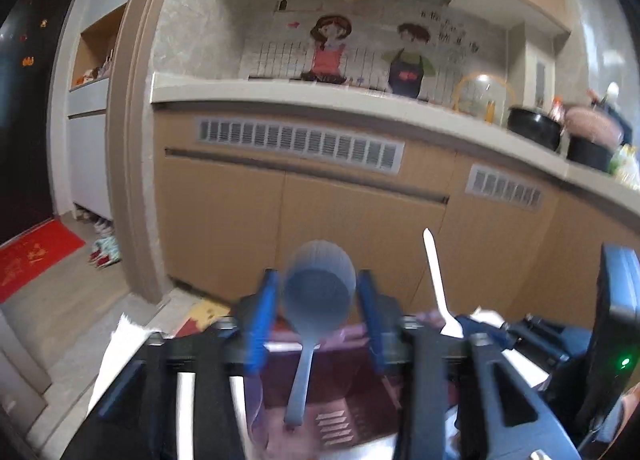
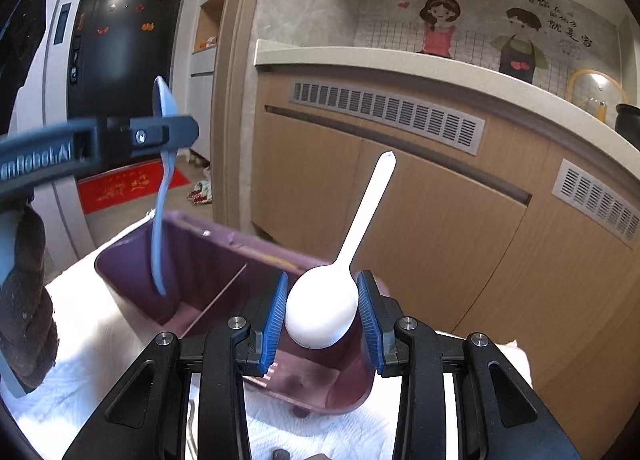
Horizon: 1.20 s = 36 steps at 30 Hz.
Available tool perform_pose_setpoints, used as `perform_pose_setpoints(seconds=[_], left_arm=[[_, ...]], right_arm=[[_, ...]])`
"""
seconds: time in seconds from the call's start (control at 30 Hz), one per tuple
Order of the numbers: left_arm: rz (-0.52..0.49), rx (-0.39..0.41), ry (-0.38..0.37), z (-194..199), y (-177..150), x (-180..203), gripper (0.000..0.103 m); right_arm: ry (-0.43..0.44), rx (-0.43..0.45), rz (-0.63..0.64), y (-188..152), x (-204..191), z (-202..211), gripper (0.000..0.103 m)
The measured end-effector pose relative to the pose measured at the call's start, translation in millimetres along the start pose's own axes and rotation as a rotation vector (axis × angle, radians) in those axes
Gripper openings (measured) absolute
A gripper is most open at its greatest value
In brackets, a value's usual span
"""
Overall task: Organize utensils
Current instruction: 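Open the right tool over the caddy while left tool releases the blue-gray spoon into it, then move both tools back down to the remaining utensils on the table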
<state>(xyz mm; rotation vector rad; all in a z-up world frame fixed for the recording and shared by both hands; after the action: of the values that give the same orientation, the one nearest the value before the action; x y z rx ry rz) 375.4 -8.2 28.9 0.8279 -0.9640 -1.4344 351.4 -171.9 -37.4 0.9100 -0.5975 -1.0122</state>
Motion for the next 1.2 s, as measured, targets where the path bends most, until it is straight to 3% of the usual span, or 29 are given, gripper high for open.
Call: perform_pose_setpoints(seconds=[0.03, 0.1, 0.23, 0.37, 0.47, 0.6, 0.67, 0.7, 0.8, 0.87, 0.93, 1.03, 1.2], left_arm=[[0.002, -0.016, -0.003, -2, -4, 1, 0.078], [0.0, -0.019, 0.004, -2, -9, -1, 0.082], [-0.017, -0.035, 0.012, 7, -6, -4, 0.089], [-0.002, -0.02, 0.018, 34, 10, -13, 0.093], [0.023, -0.053, 0.035, 55, 15, -21, 0.096], [0.0, -0.25, 0.045, 64, -2, -19, 0.096], [-0.014, -0.428, -0.013, 62, -27, -12, 0.095], [-0.018, -0.518, -0.048, 61, -41, -8, 0.092], [-0.052, -0.763, -0.109, 58, -84, 9, 0.059], [-0.073, -0.896, -0.13, 56, -111, 20, 0.054], [-0.102, -0.943, -0.101, 55, -128, 27, 0.05], [-0.144, -0.955, -0.039, 50, -141, 32, 0.043], [-0.155, -0.97, 0.004, 42, -148, 39, 0.037]], right_arm=[[0.006, -0.016, 0.001, -3, -1, -2, 0.038], [0.016, -0.034, -0.008, -5, -2, -3, 0.042], [0.034, -0.014, -0.023, -5, -6, 12, 0.07], [0.051, 0.014, -0.013, 0, -12, 44, 0.071], [0.063, 0.019, -0.02, 1, -16, 73, 0.072], [0.023, -0.039, -0.039, -5, -17, 100, 0.072], [0.007, -0.103, -0.061, -14, -15, 106, 0.072], [0.003, -0.137, -0.075, -19, -15, 110, 0.072], [-0.008, -0.212, -0.107, -37, -11, 119, 0.072], [-0.021, -0.244, -0.126, -51, -8, 126, 0.072], [-0.039, -0.263, -0.147, -64, -5, 132, 0.072], [-0.035, -0.282, -0.18, -82, -1, 139, 0.072], [-0.032, -0.308, -0.204, -101, 4, 149, 0.072]])
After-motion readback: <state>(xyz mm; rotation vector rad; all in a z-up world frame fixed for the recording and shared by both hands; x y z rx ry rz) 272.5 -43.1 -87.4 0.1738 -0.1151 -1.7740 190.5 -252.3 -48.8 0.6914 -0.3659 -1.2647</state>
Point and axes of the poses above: each gripper's, at about its wrist camera, not at the fingertips, and z roughly against the way its jaws point, x to its right, y to its top, the point moved 2 cm from there along -z, roughly the way its jaws point, and after that the axes turned 14 degrees about y, right-handed, at the moved point
